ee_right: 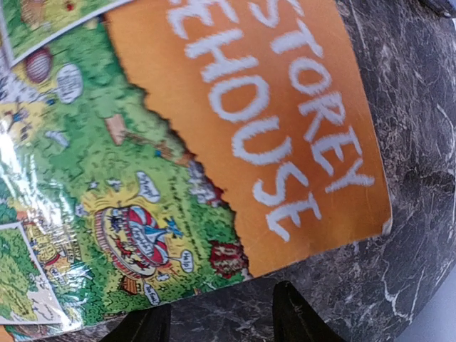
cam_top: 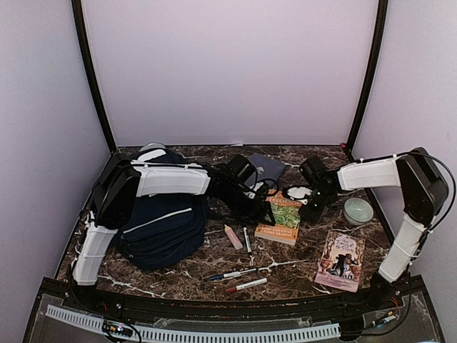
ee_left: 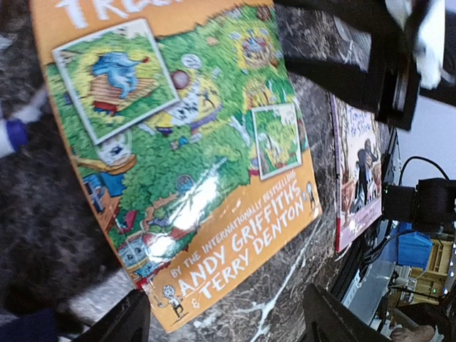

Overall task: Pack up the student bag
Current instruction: Rotate the book at the center of the board.

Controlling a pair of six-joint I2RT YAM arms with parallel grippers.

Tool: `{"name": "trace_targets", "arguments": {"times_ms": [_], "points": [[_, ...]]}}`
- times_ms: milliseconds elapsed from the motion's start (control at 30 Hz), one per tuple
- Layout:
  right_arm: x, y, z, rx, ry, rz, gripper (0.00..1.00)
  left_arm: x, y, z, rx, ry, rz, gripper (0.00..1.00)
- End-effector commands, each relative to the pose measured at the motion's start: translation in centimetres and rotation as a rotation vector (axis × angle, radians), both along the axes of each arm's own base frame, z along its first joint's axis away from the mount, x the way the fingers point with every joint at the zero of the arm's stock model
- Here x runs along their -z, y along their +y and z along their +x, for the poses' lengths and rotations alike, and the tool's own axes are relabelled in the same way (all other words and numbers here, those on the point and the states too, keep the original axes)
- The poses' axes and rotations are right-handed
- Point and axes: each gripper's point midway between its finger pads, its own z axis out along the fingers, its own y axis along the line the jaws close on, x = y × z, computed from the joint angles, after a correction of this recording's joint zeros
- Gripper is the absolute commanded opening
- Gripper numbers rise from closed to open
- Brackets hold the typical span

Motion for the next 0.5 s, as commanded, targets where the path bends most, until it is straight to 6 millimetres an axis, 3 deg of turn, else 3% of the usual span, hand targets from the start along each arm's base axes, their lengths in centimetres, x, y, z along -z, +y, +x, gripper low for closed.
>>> {"name": "trace_targets", "arguments": {"times_ms": [0, 133, 300, 467], "points": [[2.7, -1.5, -1.3, 0.036, 0.099, 0.004, 0.50, -1.4, -2.4, -5.4, 0.157, 0.044, -0.061, 0.76], [1.2, -2.8, -1.1, 0.065, 0.086, 0.001, 0.52, -1.6, -1.8, -5.2, 0.125, 0.017, -0.033, 0.75], [-2.2, -4.6, -1.2, 0.116, 0.051, 0.034, 0.56, -2.4, -0.8, -3.0, 0.017, -0.043, 0.013, 0.75], [-4.8, -4.1, -1.3, 0.191, 0.055, 0.124, 0.57, -3.1, -0.2, -0.7, -0.080, -0.096, 0.012, 0.75]]}}
